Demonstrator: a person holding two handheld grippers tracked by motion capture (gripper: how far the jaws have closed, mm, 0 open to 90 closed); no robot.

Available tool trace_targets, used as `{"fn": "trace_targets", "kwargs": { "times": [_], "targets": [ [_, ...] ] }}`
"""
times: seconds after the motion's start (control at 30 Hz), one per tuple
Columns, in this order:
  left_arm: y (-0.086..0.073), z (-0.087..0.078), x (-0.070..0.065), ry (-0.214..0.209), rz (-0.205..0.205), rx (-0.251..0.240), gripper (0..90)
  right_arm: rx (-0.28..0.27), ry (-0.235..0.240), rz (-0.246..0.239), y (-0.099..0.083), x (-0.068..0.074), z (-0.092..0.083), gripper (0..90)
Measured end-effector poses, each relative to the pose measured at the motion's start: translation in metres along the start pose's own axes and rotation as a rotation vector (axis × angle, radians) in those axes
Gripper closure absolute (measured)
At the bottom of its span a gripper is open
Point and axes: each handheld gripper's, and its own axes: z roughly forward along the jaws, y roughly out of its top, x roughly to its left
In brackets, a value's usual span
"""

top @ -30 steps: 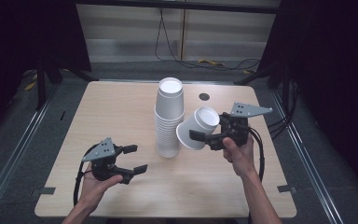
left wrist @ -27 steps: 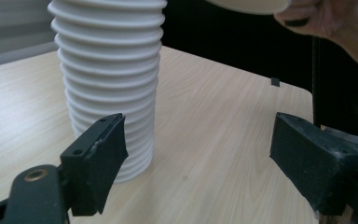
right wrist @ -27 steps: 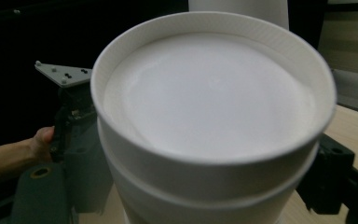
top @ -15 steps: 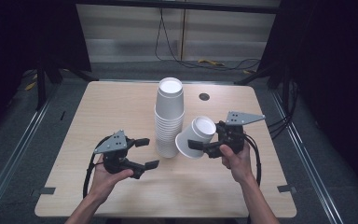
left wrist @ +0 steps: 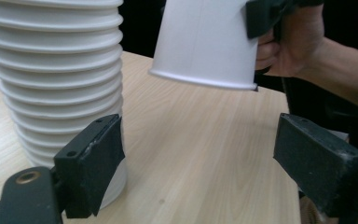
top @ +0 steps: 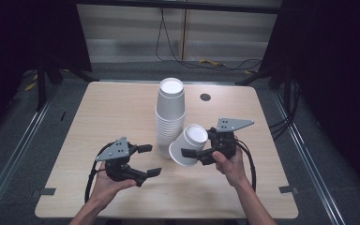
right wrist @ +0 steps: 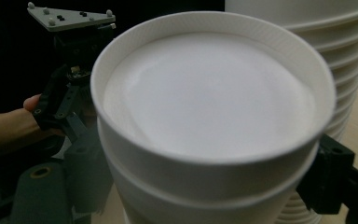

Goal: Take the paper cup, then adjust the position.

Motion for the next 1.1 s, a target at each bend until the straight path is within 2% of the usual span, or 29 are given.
{"fn": "trace_targets", "kwargs": {
  "times": [0.3, 0.37, 0.5, 0.63, 0.9, 1.0, 1.1],
  "targets": [
    [0.000, 0.010, -0.005, -0.035, 0.002, 0.012, 15.7, 0.019, 0.036, -0.030, -0.003, 0.008, 0.006, 19.8],
    [0.000, 0.011, -0.006, -0.052, 0.006, 0.010, 15.6, 0.018, 0.049, -0.022, -0.006, 0.008, 0.008, 19.8],
    [-0.001, 0.014, -0.008, -0.056, 0.009, 0.017, 15.6, 0.027, 0.064, -0.018, -0.011, 0.009, 0.013, 19.8],
    [-0.004, 0.019, -0.008, -0.070, -0.012, 0.012, 15.6, 0.031, 0.086, -0.009, -0.013, 0.010, 0.017, 19.8],
    [-0.004, 0.025, -0.009, -0.066, -0.028, 0.011, 15.6, 0.027, 0.109, -0.006, -0.014, 0.010, 0.017, 19.9],
    [-0.004, 0.028, -0.010, -0.078, -0.023, 0.010, 15.5, 0.032, 0.115, -0.006, -0.015, 0.011, 0.018, 19.9],
    [-0.004, 0.030, -0.011, -0.071, -0.013, 0.020, 15.3, 0.031, 0.120, -0.001, -0.016, 0.012, 0.019, 20.0]
  ]
}}
